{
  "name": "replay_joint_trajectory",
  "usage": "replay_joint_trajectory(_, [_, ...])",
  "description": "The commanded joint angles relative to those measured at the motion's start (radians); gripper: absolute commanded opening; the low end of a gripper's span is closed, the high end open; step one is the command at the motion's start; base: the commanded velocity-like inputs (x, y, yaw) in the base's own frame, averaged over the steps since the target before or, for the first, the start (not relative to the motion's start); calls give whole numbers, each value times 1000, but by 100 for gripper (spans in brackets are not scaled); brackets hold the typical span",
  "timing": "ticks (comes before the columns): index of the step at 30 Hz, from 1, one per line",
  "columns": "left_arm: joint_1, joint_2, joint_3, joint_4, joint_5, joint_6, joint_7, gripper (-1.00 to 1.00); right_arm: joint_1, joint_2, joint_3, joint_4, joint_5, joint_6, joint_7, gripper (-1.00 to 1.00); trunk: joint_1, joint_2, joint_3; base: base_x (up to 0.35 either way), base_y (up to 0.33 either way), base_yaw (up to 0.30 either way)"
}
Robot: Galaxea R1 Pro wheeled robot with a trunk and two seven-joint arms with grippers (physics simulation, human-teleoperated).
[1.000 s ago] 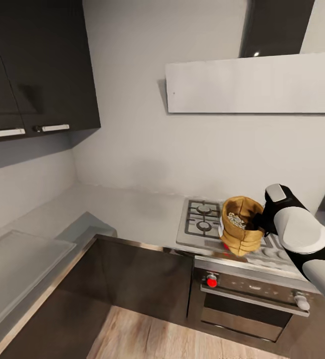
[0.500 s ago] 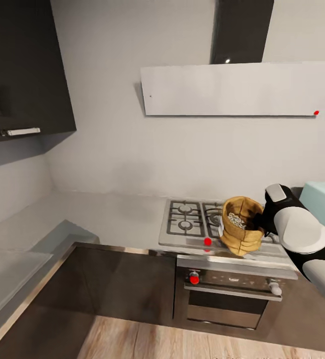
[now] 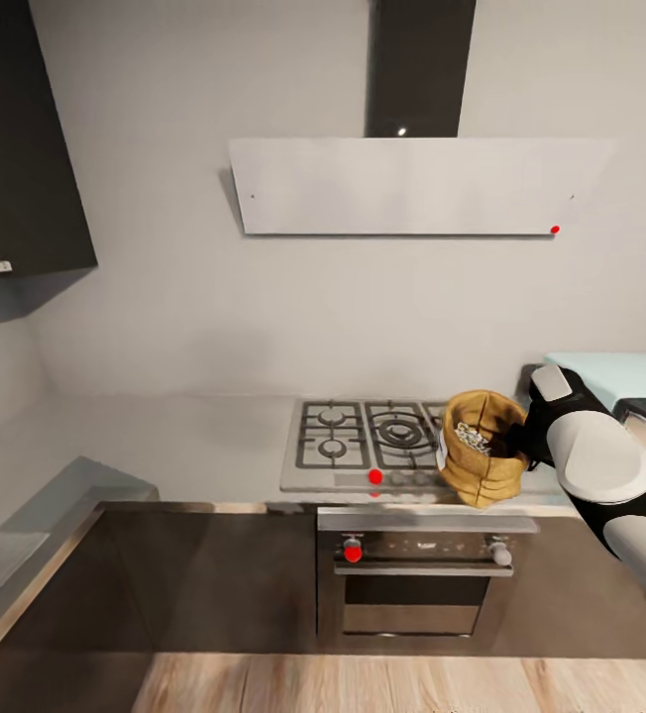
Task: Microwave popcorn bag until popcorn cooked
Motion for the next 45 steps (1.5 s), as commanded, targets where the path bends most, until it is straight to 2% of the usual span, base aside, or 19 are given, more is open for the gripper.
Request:
replay_joint_trajectory(1, [0, 0, 4, 0, 0, -1, 2, 100, -1, 0, -3, -1, -2, 3, -6, -100, 1, -2, -1, 0, 0, -260])
replay_joint_trajectory(26, [-1, 0, 4, 0, 0, -1, 2, 100, -1, 0, -1, 0, -2, 3, -6, -100, 1, -2, 13, 0, 0, -269])
replay_joint_trajectory(38, [0, 0, 4, 0, 0, -1, 2, 100, -1, 0, 0, 0, -2, 3, -6, -100, 1, -2, 13, -202, 0, -24])
replay_joint_trajectory(45, [0, -1, 4, 0, 0, -1, 2, 100, -1, 0, 0, 0, -3, 1, -3, -100, 1, -2, 13, -41, 0, 0])
